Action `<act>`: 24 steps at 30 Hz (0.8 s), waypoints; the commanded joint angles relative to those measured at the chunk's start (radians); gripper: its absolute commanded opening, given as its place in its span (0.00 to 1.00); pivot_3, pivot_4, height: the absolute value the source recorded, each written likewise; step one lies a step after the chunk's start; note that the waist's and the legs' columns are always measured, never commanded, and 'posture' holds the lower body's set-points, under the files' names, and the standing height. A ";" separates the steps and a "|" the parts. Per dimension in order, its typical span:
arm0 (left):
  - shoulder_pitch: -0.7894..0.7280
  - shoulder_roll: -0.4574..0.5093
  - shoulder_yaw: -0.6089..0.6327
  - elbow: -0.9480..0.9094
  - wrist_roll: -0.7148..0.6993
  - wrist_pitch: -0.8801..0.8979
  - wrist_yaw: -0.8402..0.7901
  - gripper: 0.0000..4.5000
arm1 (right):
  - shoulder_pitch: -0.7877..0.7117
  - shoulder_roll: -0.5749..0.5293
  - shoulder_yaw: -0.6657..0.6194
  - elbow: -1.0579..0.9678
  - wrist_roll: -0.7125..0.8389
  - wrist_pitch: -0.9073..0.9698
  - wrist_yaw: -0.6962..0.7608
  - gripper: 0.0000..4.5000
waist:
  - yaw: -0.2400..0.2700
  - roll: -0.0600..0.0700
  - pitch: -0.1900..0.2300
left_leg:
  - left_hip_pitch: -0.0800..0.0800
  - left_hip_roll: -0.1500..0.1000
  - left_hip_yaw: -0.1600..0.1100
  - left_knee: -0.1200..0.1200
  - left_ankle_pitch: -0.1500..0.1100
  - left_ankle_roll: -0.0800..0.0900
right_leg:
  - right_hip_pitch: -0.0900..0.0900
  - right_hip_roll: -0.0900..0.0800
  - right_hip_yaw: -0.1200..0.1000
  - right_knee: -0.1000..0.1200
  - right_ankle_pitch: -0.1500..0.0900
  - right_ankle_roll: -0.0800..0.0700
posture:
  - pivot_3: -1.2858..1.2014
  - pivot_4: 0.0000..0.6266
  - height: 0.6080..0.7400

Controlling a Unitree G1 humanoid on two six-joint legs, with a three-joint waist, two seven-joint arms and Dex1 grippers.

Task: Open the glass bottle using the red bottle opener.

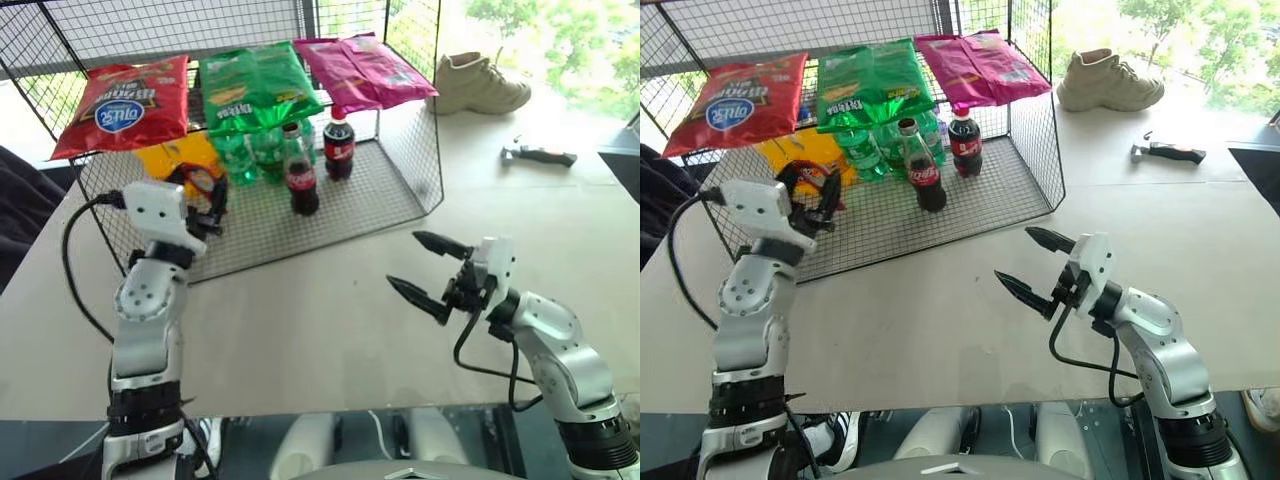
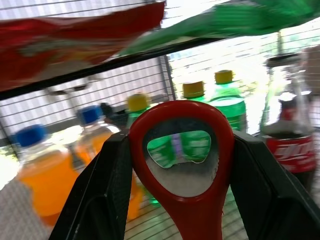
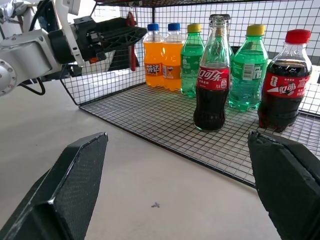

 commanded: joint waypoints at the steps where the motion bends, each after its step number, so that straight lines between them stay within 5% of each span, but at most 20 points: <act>1: -0.049 -0.016 -0.060 -0.047 -0.086 0.057 -0.085 0.48 | -0.027 -0.006 0.003 -0.013 -0.039 -0.007 -0.031 1.00 | -0.002 0.000 0.000 | 0.000 0.000 0.000 0.000 0.000 0.000 | 0.000 0.000 0.000 0.000 0.000 0.000 | 0.52 0.24 1.00; 14: -0.106 -0.112 -0.175 -0.084 -0.325 0.299 -0.232 0.48 | 0.032 0.026 0.049 -0.129 -0.093 0.042 -0.145 1.00 | -0.006 0.000 0.000 | 0.000 0.000 0.000 0.000 0.000 0.000 | 0.000 0.001 0.001 0.000 0.000 0.000 | 0.52 0.24 1.00; 24: -0.132 -0.240 -0.238 -0.033 -0.329 0.353 -0.203 0.48 | -0.050 0.014 0.113 -0.211 -0.081 0.309 -0.232 1.00 | -0.004 0.000 0.000 | 0.000 0.000 0.000 0.001 0.001 -0.001 | 0.000 0.002 0.001 0.001 0.000 0.000 | 0.52 0.24 1.00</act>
